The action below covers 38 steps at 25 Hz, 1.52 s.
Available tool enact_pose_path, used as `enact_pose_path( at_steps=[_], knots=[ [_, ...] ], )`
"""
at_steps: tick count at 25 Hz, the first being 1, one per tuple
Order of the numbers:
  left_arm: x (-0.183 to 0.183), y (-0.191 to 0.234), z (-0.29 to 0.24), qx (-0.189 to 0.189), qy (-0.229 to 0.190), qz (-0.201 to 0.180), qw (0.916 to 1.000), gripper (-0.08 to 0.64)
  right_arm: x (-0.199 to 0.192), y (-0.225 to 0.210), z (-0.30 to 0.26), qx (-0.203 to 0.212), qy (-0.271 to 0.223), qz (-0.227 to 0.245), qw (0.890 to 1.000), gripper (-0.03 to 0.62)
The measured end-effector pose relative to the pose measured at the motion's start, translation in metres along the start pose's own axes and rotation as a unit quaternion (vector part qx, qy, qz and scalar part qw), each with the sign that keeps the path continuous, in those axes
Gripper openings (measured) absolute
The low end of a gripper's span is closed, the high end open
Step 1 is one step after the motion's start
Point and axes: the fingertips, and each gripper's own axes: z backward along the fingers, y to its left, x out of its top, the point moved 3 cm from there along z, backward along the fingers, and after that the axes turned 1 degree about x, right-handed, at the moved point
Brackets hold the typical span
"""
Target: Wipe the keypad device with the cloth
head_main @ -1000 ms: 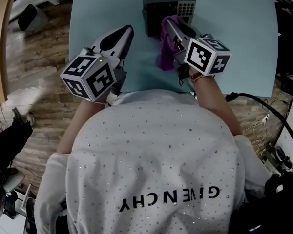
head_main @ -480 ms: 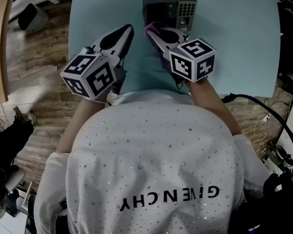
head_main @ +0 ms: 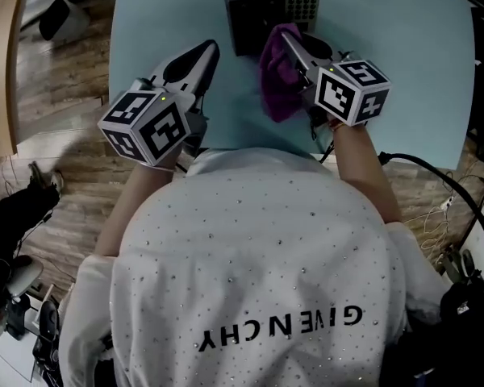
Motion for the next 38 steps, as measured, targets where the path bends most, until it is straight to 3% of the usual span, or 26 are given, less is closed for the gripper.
enact_pose_path(
  at_steps=[4, 10, 15, 20, 25, 28, 31, 34, 38],
  knots=[
    [-0.010, 0.004, 0.003, 0.034, 0.000, 0.022, 0.9992, 0.000, 0.002, -0.032, 0.016, -0.020, -0.008, 0.010, 1.000, 0.014],
    [-0.024, -0.012, 0.001, 0.059, -0.013, 0.043, 0.9972, 0.000, 0.001, -0.051, 0.027, 0.007, -0.020, 0.016, 1.000, 0.014],
    [-0.029, -0.019, 0.013, 0.114, -0.036, 0.040, 0.9920, 0.000, 0.003, -0.045, 0.028, 0.026, -0.029, 0.003, 0.999, 0.014],
    [-0.031, -0.030, 0.023, 0.168, -0.072, 0.048, 0.9820, 0.000, 0.003, 0.007, 0.017, 0.132, -0.022, 0.028, 0.991, 0.014],
    [-0.039, -0.032, 0.038, 0.180, -0.081, 0.050, 0.9790, 0.000, -0.018, 0.059, -0.021, 0.186, 0.026, 0.087, 0.978, 0.015],
    [-0.046, -0.026, 0.044, 0.190, -0.085, 0.063, 0.9761, 0.000, -0.031, 0.069, -0.035, 0.201, 0.048, 0.130, 0.970, 0.015],
    [-0.051, -0.022, 0.049, 0.186, -0.081, 0.071, 0.9767, 0.000, -0.034, 0.072, -0.038, 0.211, 0.053, 0.143, 0.965, 0.015],
    [-0.049, -0.022, 0.050, 0.177, -0.072, 0.068, 0.9792, 0.000, -0.030, 0.067, -0.033, 0.205, 0.061, 0.145, 0.966, 0.015],
    [-0.048, -0.025, 0.034, 0.153, -0.058, 0.057, 0.9849, 0.000, -0.030, 0.036, -0.017, 0.165, 0.061, 0.155, 0.972, 0.015]
  ],
)
